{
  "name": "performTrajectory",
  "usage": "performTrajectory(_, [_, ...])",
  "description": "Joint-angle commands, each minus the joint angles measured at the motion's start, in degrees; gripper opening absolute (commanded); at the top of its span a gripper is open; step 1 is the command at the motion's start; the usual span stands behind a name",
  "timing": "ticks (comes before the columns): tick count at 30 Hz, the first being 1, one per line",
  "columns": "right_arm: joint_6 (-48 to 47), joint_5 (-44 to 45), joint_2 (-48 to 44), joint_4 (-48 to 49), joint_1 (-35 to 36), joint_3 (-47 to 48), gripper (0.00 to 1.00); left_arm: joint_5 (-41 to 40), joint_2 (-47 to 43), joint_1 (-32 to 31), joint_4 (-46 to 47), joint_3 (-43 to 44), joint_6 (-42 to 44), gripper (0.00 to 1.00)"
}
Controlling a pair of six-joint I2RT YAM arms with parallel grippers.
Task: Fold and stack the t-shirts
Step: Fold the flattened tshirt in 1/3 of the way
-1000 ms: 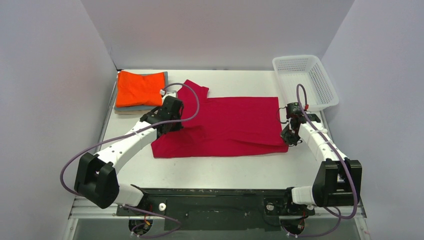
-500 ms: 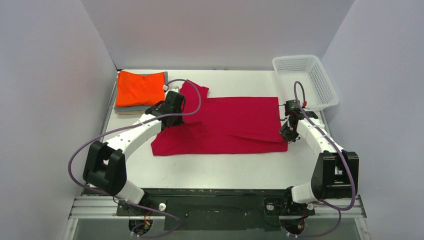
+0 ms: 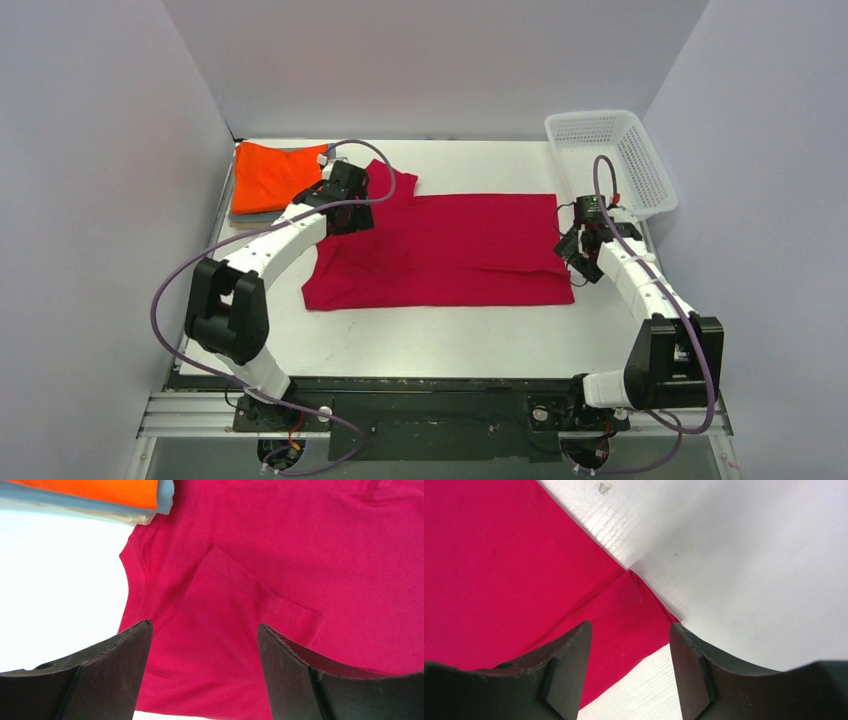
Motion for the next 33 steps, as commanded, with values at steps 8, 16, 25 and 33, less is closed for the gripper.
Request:
performTrajectory(8, [-1.96,-6.15,-1.6,3.64,9.09,-4.18,0.66,15.68,-11.4,-0.05,7.88,-17.85,-9.18,0.89])
performTrajectory(16, [-1.77,-5.58,12.01,10.87,10.07,1.77,0.68,14.93,-9.19,0.1,9.03,-23.6,-11.27,0.9])
performTrajectory(25, [-2.4,-3.7,20.97,12.04,8.44,8.48,0.7,11.02,-7.03,0.5,9.42,-26.41,-11.63,0.91])
performTrajectory(33, [0.14,-4.31,16.19,14.57,10.69,-3.74,0.73,12.36,-7.37,0.55,8.72,-29.89,-13.37,0.92])
